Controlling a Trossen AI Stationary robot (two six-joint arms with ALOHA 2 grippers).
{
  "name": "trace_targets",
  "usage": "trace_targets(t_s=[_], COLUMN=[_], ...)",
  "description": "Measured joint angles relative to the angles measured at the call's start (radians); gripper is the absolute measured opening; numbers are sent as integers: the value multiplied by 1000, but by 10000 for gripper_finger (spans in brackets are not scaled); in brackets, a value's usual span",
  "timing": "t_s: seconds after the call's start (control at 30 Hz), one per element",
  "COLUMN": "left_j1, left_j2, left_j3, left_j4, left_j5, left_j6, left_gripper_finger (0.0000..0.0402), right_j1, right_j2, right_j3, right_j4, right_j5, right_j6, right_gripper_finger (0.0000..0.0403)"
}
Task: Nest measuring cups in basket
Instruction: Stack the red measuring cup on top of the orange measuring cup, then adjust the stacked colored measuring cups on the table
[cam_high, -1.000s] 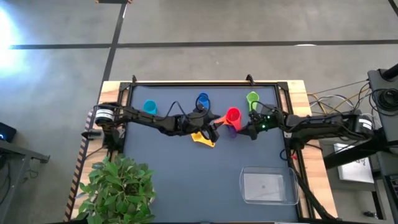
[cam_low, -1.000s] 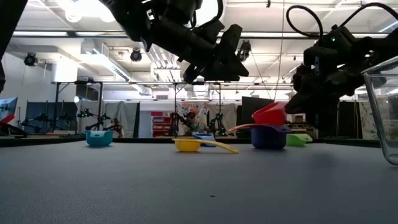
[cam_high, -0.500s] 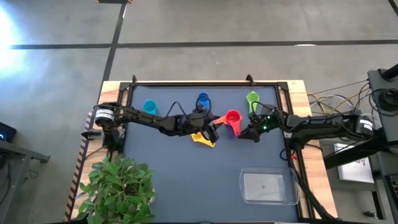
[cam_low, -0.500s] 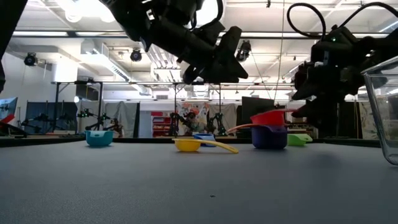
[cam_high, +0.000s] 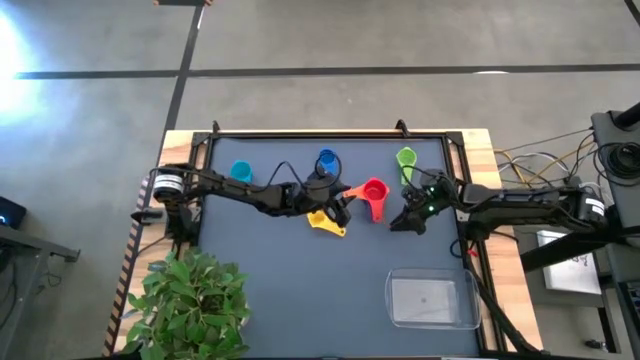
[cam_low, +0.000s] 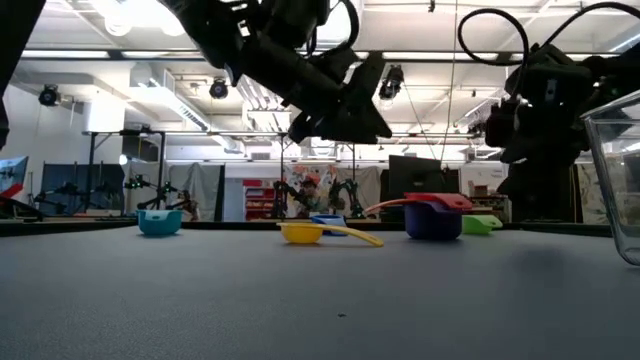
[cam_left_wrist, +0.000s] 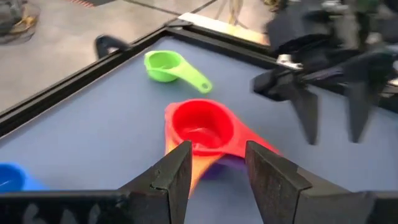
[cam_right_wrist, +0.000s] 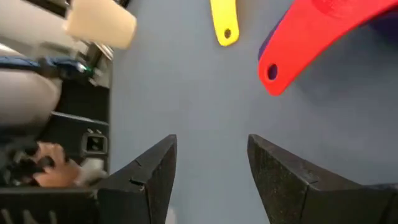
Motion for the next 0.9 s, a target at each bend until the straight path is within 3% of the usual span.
trace_targets(t_s=[0.07,0.17,0.27,0.43,0.63,0.9], left_j1=[25,64,98,144,166,176], left_j2=[0,0,0,9,88,277], left_j3=[0,1,10,10,75,342], left_j4=[-20,-61,-96,-120,-188,-437], left_j5=[-1,0,3,5,39,26], left_j6=[-20,-46,-56,-75,-90,-76], left_gripper_finger=[132,132,132,132,132,132], right_j1=[0,2,14,26,25,53], right_j2=[-22,-42,-49,-38,-35,-33], right_j3=[47,136,185,207,206,206], right_j4=[-135,-346,-391,-391,-400,-445], right_j5=[48,210,358,396,519,527], right_j6=[-101,-273,-333,-371,-305,-291], right_gripper_finger=[184,173,155,102,19,9])
